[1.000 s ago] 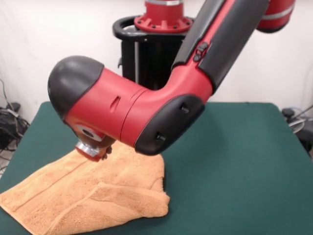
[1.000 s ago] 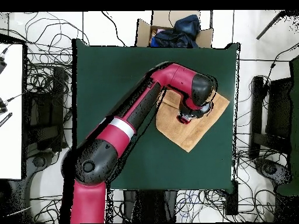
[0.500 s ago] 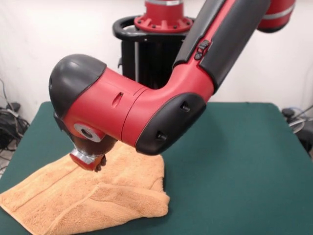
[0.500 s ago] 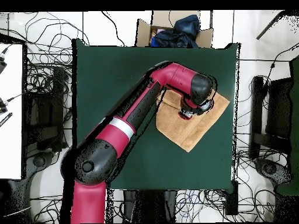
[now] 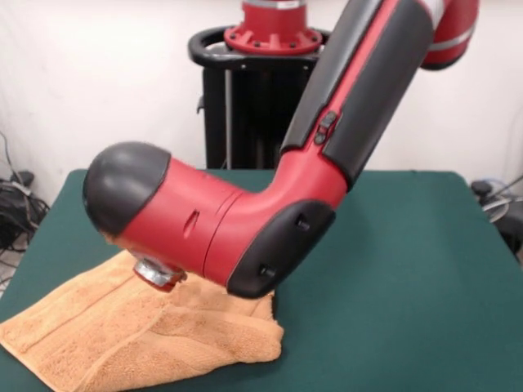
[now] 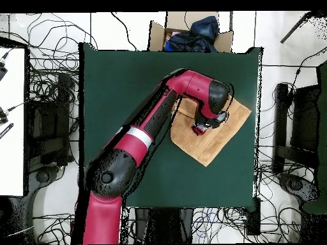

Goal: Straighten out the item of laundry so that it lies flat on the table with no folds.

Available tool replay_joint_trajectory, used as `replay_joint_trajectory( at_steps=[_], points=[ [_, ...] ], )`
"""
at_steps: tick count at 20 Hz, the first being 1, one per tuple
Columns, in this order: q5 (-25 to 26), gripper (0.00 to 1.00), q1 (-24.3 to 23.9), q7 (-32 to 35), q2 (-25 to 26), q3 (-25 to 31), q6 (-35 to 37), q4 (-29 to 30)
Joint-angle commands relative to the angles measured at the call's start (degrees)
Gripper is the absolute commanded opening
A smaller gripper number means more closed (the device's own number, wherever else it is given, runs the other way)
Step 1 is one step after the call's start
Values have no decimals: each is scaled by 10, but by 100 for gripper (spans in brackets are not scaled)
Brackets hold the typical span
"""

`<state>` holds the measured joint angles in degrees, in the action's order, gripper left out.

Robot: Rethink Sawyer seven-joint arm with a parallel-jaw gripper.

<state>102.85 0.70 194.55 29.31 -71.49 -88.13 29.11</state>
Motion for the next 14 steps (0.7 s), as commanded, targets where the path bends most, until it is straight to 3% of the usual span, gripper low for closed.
replay_joint_trajectory(
  at_steps=[1,9,14],
  points=[
    [-10,0,-28,173,46,17,-91,-103],
    [-23,0,-70,185,74,-2,-90,-176],
    [-27,0,-64,177,71,-12,-81,-164]
  ],
)
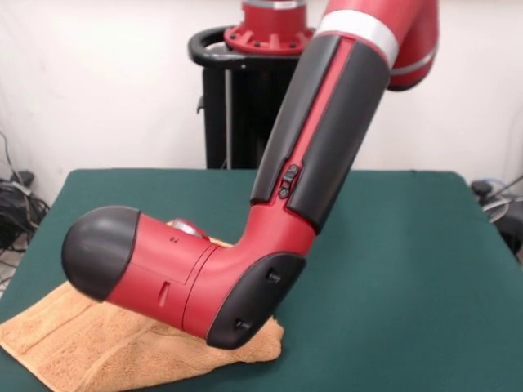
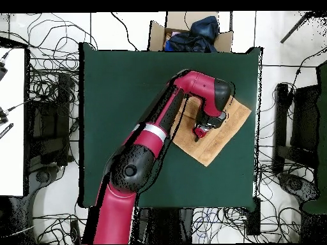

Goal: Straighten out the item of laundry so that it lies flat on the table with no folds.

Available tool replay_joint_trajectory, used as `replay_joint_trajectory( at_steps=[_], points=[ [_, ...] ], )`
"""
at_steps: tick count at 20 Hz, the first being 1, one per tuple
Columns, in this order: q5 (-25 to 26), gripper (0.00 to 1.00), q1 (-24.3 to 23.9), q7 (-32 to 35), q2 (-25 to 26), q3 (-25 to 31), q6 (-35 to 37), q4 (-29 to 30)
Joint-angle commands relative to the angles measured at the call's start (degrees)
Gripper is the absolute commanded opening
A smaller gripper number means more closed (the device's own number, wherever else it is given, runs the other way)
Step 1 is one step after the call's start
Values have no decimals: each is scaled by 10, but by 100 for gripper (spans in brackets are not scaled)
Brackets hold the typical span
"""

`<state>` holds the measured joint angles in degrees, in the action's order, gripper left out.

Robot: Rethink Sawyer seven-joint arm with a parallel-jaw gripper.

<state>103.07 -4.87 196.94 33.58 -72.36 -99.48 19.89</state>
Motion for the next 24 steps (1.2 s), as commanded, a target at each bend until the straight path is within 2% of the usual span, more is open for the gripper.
replay_joint_trajectory(
  at_steps=[1,15,24],
  points=[
    [-29,0,-6,153,28,-3,37,-68],
    [-23,0,77,105,21,19,37,71],
    [-17,0,138,31,10,44,45,185]
  ],
)
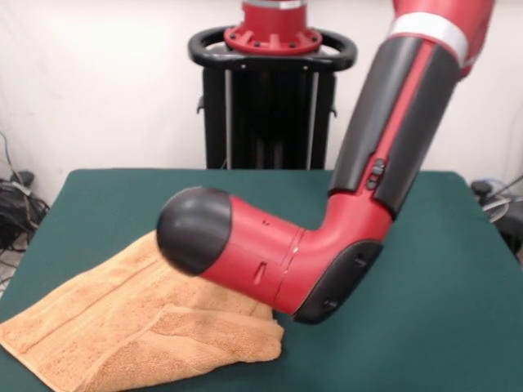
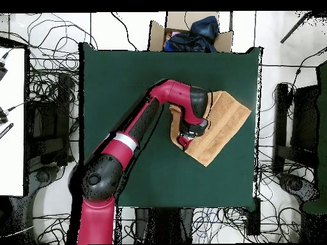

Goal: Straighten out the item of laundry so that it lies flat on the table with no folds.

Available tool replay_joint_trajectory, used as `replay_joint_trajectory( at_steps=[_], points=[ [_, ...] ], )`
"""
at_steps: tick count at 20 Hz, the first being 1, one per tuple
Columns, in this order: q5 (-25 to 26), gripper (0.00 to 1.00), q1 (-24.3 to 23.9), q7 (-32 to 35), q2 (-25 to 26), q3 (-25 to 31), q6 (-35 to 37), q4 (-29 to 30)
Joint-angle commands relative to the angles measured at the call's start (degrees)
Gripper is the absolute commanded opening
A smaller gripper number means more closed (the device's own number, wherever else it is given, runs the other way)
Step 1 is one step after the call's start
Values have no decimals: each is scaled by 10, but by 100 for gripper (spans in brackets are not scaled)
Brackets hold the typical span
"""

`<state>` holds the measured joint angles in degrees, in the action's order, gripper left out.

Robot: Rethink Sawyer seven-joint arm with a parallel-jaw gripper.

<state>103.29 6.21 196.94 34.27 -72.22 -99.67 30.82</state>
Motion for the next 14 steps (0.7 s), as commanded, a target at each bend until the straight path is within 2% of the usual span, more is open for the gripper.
replay_joint_trajectory(
  at_steps=[1,9,14],
  points=[
    [-19,0,29,29,1,44,47,81],
    [-8,0,44,1,-7,52,45,119],
    [-20,0,46,10,-48,35,76,120]
  ],
)
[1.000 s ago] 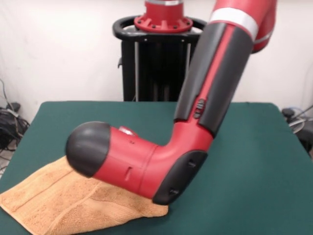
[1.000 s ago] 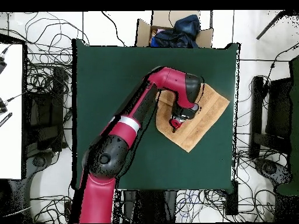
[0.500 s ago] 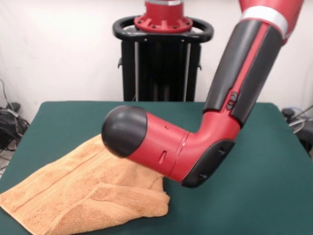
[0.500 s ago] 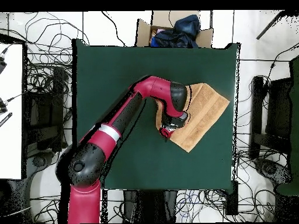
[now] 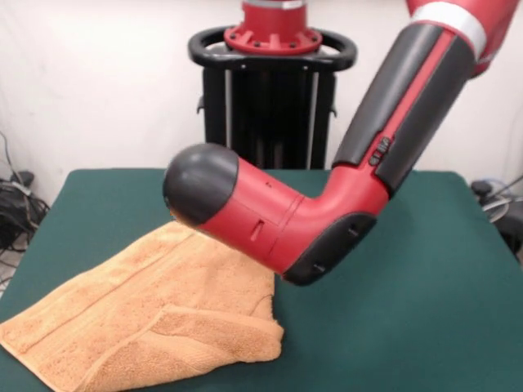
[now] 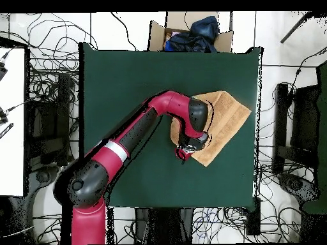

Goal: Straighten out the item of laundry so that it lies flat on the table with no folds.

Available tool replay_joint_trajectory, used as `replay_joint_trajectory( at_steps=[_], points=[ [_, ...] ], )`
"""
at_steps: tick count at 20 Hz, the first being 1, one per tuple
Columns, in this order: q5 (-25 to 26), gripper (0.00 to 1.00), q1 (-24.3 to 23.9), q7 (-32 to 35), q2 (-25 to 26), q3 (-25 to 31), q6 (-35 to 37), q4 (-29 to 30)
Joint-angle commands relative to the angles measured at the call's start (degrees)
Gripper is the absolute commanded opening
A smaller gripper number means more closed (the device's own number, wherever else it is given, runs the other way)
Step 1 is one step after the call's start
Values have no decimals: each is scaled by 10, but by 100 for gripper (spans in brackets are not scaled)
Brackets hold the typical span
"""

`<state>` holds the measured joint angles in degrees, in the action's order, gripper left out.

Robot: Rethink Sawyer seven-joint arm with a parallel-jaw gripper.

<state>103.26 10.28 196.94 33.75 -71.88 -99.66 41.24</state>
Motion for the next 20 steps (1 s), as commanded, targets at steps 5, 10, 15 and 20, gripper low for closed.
replay_joint_trajectory(
  at_steps=[5,10,15,20],
  points=[
    [-16,0,4,30,-57,11,108,5],
    [-9,0,4,58,-65,-6,144,-2],
    [-14,0,1,75,-67,-7,194,-9],
    [-5,0,-8,76,-51,-19,249,-18]
  ],
)
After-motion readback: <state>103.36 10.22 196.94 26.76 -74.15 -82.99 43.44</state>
